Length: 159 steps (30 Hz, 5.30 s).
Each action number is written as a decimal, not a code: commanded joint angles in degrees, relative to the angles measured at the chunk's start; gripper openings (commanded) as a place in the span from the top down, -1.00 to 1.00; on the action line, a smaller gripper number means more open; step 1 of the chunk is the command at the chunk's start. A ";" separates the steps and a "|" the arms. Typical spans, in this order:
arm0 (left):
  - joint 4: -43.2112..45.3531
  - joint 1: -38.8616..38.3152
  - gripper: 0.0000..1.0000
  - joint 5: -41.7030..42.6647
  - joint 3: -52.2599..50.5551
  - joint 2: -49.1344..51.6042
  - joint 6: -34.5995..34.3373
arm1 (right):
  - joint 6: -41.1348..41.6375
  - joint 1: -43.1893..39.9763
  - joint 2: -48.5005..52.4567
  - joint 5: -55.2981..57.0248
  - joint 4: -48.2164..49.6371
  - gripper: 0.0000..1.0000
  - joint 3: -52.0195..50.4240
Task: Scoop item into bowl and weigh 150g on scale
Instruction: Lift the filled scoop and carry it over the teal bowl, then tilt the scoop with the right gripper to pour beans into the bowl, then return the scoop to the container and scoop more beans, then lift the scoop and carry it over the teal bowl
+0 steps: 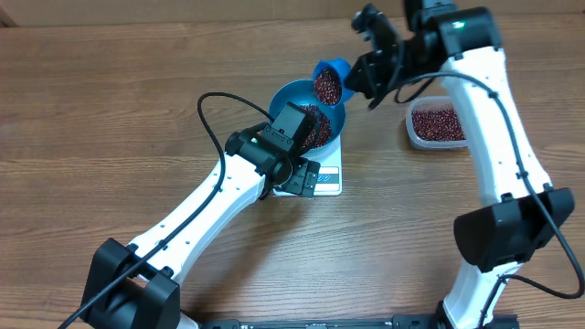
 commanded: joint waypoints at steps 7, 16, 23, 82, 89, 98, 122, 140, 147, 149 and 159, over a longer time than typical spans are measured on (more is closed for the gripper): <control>-0.07 0.04 -0.99 0.44 0.61 -0.35 -0.42 | -8.90 9.86 -0.92 18.10 1.09 0.92 1.75; -0.07 0.04 -0.99 0.44 0.61 -0.35 -0.39 | -9.73 13.38 -0.92 27.52 3.13 0.92 1.75; -0.07 0.04 -0.99 0.44 0.61 -0.35 -0.42 | -9.73 13.64 -0.92 27.52 3.10 0.93 1.75; -0.07 0.04 -0.99 0.44 0.61 -0.35 -0.42 | 9.55 -18.14 -0.68 18.84 -11.98 0.93 0.57; -0.07 0.04 -0.99 0.44 0.61 -0.35 -0.39 | 12.57 -18.34 -0.52 29.57 -9.07 0.93 -5.46; -0.07 0.04 -0.99 0.44 0.61 -0.35 -0.39 | 12.52 -18.29 0.09 29.53 1.03 0.93 -18.82; -0.07 0.04 -0.99 0.44 0.61 -0.35 -0.42 | 12.50 -23.82 0.04 10.05 1.33 0.93 -21.22; -0.07 0.04 -0.99 0.44 0.61 -0.35 -0.39 | 1.84 -38.88 0.04 -17.59 -5.95 0.93 -21.07; -0.07 0.04 -0.99 0.44 0.61 -0.35 -0.42 | 0.76 -39.95 0.04 -18.38 -9.73 0.93 -18.86; -0.07 0.04 -0.99 0.44 0.61 -0.35 -0.42 | -0.35 -39.71 0.04 -18.38 -11.61 0.93 -16.48; -0.07 0.04 -0.99 0.44 0.61 -0.35 -0.42 | -1.66 -30.34 0.04 -18.10 -19.23 0.93 2.82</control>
